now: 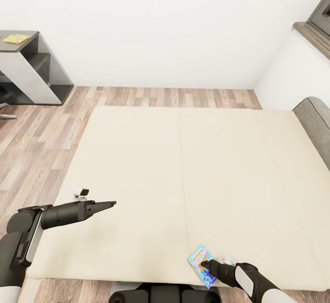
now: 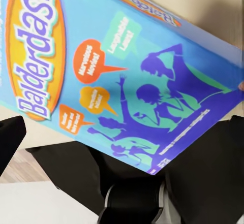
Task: Put all the toys in the child's room - the three board games (two on the bed and one on the table), the two jigsaw puzzles on the table, and the tennis ball on the table - inside the toy box on the table in the child's room.
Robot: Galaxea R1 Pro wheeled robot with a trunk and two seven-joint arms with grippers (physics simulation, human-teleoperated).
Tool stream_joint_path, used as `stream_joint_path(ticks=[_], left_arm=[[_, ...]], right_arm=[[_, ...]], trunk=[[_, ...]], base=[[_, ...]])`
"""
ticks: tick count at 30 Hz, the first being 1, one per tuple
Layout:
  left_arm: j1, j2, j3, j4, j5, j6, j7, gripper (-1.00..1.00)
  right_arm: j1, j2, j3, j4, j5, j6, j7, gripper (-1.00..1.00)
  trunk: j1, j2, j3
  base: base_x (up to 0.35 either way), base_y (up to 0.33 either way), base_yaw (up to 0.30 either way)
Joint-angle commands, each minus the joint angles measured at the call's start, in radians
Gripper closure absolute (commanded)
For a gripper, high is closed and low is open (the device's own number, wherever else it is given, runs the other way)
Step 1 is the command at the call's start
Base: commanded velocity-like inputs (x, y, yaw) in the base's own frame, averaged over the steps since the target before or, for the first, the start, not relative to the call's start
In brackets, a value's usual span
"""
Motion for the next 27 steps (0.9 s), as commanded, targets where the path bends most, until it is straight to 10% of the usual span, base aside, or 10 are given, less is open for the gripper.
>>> stream_joint_path(ticks=[1,27], left_arm=[[0.0,0.0,0.0,0.0,-0.001,0.011,-0.004,-1.0],[-0.001,-0.001,0.0,0.0,-0.001,0.011,-0.004,-1.0]], right_arm=[[0.0,0.0,-0.006,-0.001,0.0,0.007,0.002,-1.0],[0.0,-0.003,-0.006,-0.004,0.0,0.004,0.004,-1.0]], trunk=[[0.0,-0.002,-0.002],[0.0,-0.002,-0.031]], base=[[0.0,0.0,0.0],[0.0,0.0,0.0]])
